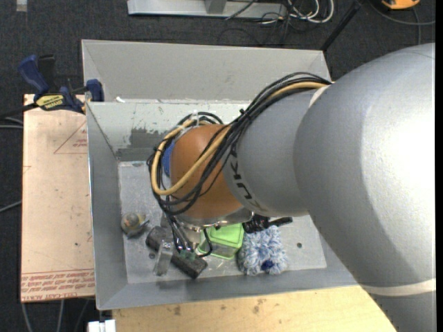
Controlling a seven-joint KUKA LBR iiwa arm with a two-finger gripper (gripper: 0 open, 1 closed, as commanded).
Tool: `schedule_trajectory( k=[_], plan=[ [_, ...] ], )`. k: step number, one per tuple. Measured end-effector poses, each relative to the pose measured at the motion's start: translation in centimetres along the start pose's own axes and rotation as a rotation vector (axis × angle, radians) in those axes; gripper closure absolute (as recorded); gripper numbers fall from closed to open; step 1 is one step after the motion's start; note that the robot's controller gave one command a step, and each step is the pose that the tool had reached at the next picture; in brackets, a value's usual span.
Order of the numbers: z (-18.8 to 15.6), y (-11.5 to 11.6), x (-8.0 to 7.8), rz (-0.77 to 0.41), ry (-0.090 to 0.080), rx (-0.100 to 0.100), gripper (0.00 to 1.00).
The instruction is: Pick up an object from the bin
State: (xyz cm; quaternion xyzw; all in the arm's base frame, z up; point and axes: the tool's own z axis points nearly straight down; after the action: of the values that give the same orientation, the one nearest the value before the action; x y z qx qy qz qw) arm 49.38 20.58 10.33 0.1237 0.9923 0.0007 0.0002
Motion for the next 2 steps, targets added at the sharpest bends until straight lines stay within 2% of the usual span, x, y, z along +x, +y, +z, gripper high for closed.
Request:
schedule_trajectory(
  k=[1,2],
  plan=[
    [3.2,-2.8,-0.6,0.025,0.002,0.001,0.00],
    [3.4,-2.9,0.4,0.143,0.002,0.001,1.00]
  ],
)
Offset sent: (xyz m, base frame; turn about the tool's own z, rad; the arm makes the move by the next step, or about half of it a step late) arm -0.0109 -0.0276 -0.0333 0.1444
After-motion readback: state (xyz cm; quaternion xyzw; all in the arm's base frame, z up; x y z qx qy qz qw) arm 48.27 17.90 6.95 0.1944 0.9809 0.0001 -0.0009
